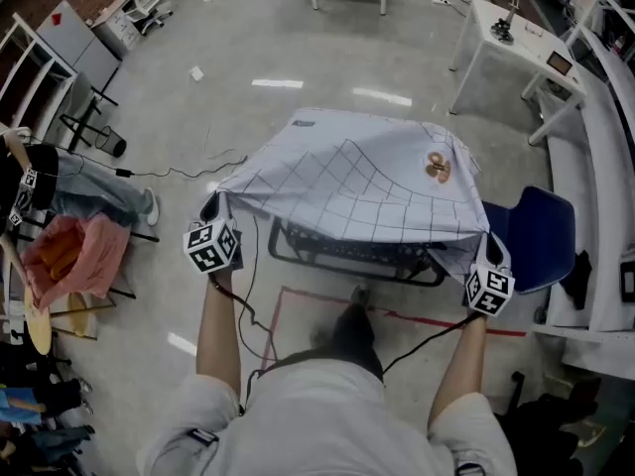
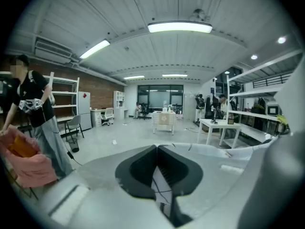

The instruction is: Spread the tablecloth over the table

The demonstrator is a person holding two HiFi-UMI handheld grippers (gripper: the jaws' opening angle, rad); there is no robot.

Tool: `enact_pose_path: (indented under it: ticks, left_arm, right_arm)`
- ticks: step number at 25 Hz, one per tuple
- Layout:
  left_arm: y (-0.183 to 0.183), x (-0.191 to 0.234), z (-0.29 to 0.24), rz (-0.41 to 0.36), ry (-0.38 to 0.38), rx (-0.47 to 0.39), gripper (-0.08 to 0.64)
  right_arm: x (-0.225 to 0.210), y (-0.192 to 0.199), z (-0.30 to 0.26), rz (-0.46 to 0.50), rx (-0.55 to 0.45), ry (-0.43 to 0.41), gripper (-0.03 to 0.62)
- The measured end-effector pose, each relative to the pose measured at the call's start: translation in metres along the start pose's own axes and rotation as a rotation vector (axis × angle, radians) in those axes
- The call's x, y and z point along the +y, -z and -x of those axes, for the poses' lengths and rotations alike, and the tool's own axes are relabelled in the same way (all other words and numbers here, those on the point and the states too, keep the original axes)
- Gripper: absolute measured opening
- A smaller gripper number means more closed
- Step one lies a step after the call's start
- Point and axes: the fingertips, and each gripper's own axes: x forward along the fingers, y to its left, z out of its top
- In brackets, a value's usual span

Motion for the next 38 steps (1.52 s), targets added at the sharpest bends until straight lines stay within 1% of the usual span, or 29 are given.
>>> enact_pose_path:
  ticks: [3, 5, 7, 10, 13, 15, 18, 20, 27, 30, 33, 35, 38]
  left_arm:
    - [0.004, 0.048, 0.028, 0.004, -0.066, -0.003, 0.023]
    - [0.01, 0.068, 0.041, 0.036, -0.114, -0.004, 0.023]
    - [0.021, 0.074, 0.046, 0.044, -0.129, 0.013, 0.023]
    - [0.038, 0.065, 0.044, 0.001, -0.087, 0.04, 0.023]
    - [0.033, 0.022, 0.025, -0.012, -0.038, 0.04, 0.023]
    - [0.027, 0.002, 0.014, -0.007, -0.012, 0.038, 0.023]
    - [0.025, 0.006, 0.01, -0.01, 0.026, 0.04, 0.023]
    - [0.025, 0.009, 0.008, -0.009, 0.034, 0.045, 0.023]
    - [0.019, 0.002, -0.004, 0.007, 0.039, 0.031, 0.023]
    - [0.012, 0.001, -0.024, 0.005, 0.044, 0.021, 0.023]
    - [-0.002, -0.004, -0.057, 0.008, 0.047, 0.017, 0.023]
    - [-0.025, -0.012, -0.09, 0.007, 0.042, 0.0, 0.023]
    - [-0.067, -0.028, -0.138, 0.02, 0.038, -0.018, 0.023]
  right_arm:
    - [0.039, -0.011, -0.013, -0.005, -0.019, -0.053, 0.008]
    - [0.045, -0.012, -0.021, 0.0, -0.016, -0.069, 0.008]
    - [0.041, -0.008, -0.02, 0.019, -0.01, -0.06, 0.008]
    - [0.026, -0.007, -0.006, 0.013, -0.016, 0.003, 0.008]
    - [-0.015, -0.01, 0.0, 0.018, 0.005, 0.041, 0.008]
    - [-0.031, -0.008, 0.009, 0.034, 0.025, 0.06, 0.008]
    - [-0.024, -0.001, 0.032, 0.013, 0.031, 0.094, 0.008]
    - [-0.019, 0.002, 0.038, 0.002, 0.03, 0.101, 0.008]
    - [-0.01, 0.004, 0.026, -0.01, 0.033, 0.09, 0.008]
    - [-0.006, -0.008, 0.008, -0.031, 0.006, 0.089, 0.008]
    - [-0.012, -0.025, -0.024, -0.048, -0.009, 0.083, 0.008]
    - [-0.02, -0.046, -0.062, -0.056, -0.024, 0.075, 0.008]
    - [-0.03, -0.091, -0.121, -0.055, -0.04, 0.049, 0.008]
